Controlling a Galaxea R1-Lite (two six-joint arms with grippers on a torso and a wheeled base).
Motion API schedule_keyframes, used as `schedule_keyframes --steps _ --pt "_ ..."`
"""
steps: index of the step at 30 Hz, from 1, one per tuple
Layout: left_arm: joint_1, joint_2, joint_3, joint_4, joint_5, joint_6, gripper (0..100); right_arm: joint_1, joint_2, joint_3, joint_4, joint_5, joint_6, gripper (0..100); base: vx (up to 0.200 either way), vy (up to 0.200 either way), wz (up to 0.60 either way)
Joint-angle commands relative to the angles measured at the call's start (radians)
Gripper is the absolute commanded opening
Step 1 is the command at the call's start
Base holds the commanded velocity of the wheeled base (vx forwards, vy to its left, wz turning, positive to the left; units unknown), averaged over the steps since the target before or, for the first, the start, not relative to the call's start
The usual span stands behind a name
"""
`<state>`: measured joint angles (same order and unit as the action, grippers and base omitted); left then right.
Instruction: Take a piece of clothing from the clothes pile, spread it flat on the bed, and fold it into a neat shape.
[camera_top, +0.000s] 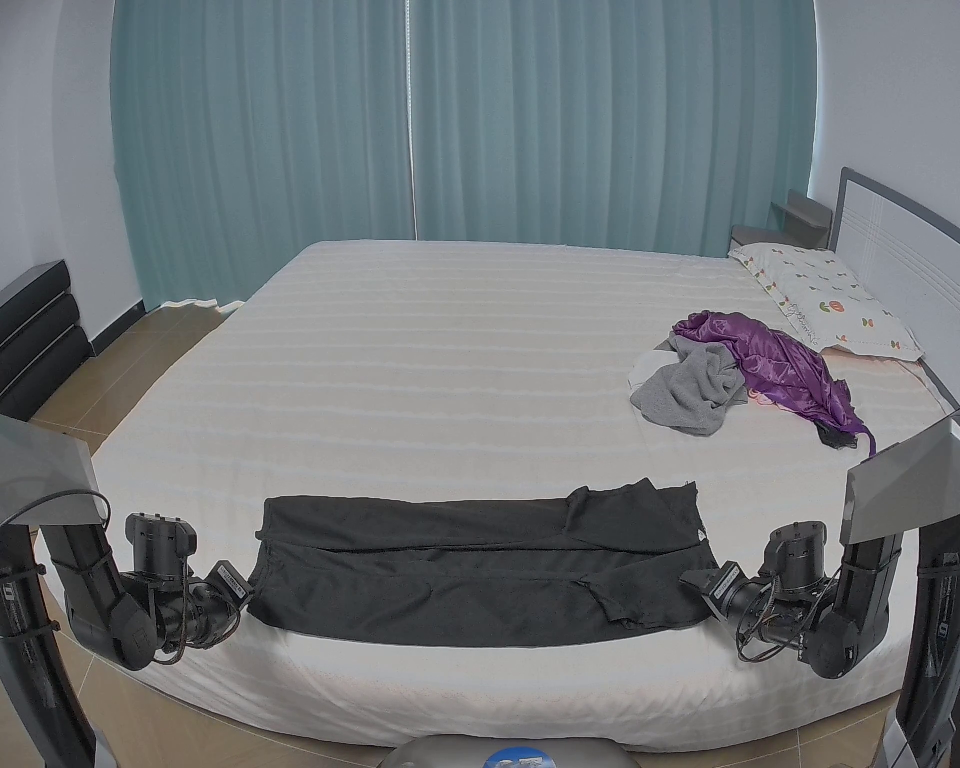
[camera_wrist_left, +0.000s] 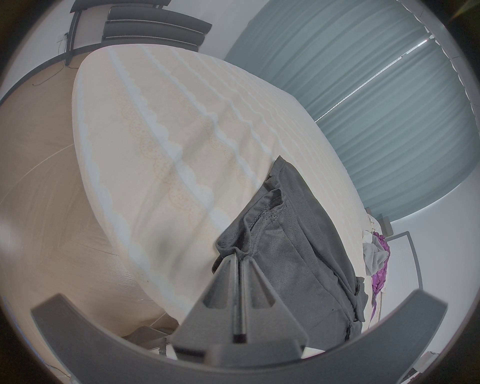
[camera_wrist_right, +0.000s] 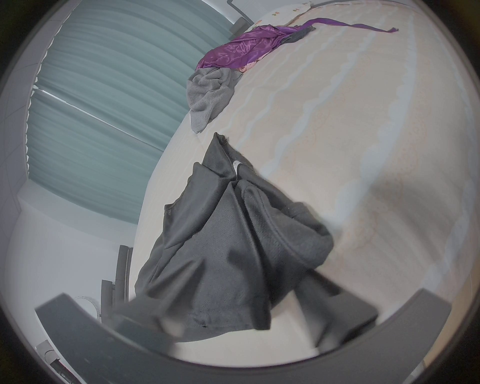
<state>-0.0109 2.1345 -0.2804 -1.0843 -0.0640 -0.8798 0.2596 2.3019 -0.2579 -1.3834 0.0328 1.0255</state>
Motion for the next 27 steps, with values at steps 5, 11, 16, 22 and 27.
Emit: schedule_keyframes --steps 5,11,16,22,27 --pt "0.000 0.001 -0.003 0.000 0.001 0.001 0 0.001 0.004 0.000 -0.011 -0.011 -0.016 0 0.000 0.000 0.00" --pt "0.003 -0.007 -0.006 0.000 0.003 0.002 0 0.001 -0.044 0.025 -0.011 -0.014 -0.015 0 0.000 0.000 0.00" --pt "0.019 -0.016 -0.013 -0.002 0.003 0.005 0 0.000 -0.084 0.046 -0.006 -0.014 -0.015 0 0.000 0.000 0.00" --pt "0.035 -0.051 -0.019 -0.002 0.001 0.007 0 0.000 -0.107 0.068 -0.005 -0.013 -0.015 0 0.000 0.000 0.00" --pt "0.051 -0.059 -0.020 -0.002 0.000 0.008 0 0.001 -0.131 0.092 -0.002 -0.010 -0.015 0 0.000 0.000 0.00"
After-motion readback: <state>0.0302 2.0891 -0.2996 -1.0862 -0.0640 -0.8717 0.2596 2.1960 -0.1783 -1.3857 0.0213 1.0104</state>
